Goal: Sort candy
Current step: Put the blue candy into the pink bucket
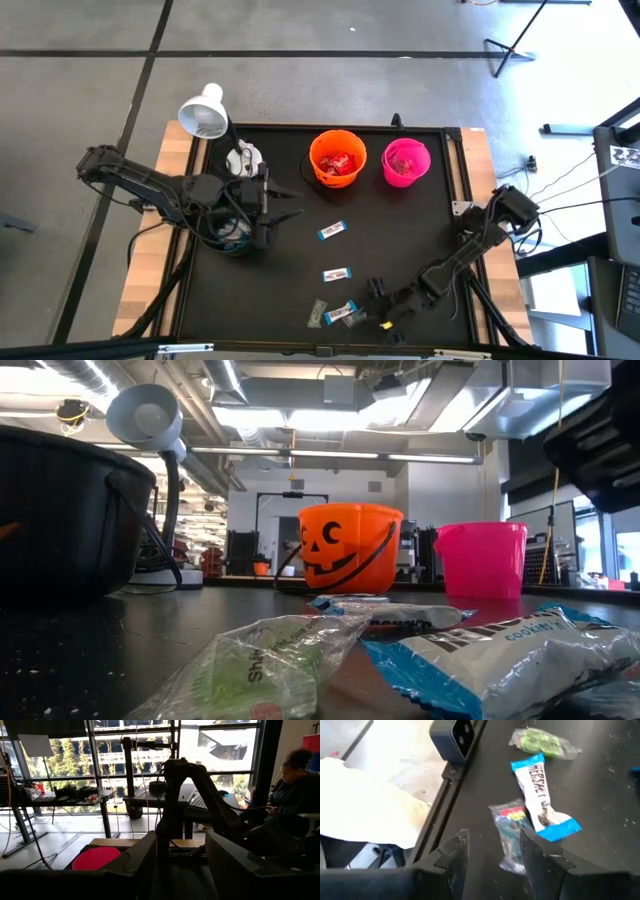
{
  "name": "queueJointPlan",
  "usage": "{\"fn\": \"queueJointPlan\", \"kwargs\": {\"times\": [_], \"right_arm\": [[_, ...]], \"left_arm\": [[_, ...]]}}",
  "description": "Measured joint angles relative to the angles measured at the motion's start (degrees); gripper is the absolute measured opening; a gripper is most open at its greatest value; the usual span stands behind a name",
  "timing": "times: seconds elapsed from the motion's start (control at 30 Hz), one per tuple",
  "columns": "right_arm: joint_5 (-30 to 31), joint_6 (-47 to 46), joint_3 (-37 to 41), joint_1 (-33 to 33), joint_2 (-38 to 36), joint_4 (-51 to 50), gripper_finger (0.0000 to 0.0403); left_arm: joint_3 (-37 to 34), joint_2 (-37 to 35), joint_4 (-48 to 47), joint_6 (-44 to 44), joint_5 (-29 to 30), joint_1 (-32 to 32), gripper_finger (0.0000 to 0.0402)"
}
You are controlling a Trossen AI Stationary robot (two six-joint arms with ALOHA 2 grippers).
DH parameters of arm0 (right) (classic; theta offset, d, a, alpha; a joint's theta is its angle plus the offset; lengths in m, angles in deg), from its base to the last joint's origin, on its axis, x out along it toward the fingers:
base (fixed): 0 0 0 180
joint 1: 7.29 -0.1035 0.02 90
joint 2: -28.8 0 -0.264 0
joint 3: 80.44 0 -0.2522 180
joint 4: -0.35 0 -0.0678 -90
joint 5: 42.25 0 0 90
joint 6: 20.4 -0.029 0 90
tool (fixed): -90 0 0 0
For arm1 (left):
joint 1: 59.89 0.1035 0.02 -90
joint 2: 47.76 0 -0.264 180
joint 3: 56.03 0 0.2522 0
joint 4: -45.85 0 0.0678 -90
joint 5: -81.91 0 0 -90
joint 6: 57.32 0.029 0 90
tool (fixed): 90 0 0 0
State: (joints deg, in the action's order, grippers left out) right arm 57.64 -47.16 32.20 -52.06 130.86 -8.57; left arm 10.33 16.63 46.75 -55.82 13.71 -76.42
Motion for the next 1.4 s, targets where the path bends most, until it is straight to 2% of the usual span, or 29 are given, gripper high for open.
{"fn": "queueJointPlan", "kwargs": {"times": [0.17,0.33,0.57,0.73,1.03,1.17,1.4], "right_arm": [[3.9,0.0,0.0,-0.3,1.5,2.2,0.0172],[4.5,-1.2,0.0,-0.2,3.7,1.0,0.0172],[5.6,-2.7,0.0,-0.2,5.3,0.1,0.0168],[7.1,-5.7,0.0,-0.2,5.4,-1.3,0.0130],[6.4,-6.0,0.0,-0.2,4.5,-1.9,0.0013],[6.3,-6.0,0.0,-0.2,2.0,-2.1,0.0010],[11.2,-3.3,0.0,-0.2,-5.2,-5.8,0.0006]], "left_arm": [[0.0,0.9,0.1,-1.0,0.0,0.0,0.0158],[0.0,0.9,0.3,-3.3,-2.7,0.0,0.0158],[0.0,0.9,0.3,-3.3,-3.0,-0.2,0.0158],[0.0,0.9,0.3,-3.5,-3.0,-0.2,0.0158],[0.0,0.9,0.3,-3.5,-3.0,-0.2,0.0158],[0.0,0.9,0.3,-4.0,-2.9,-0.2,0.0158],[0.0,0.9,0.6,-5.6,-3.2,-0.2,0.0158]]}}
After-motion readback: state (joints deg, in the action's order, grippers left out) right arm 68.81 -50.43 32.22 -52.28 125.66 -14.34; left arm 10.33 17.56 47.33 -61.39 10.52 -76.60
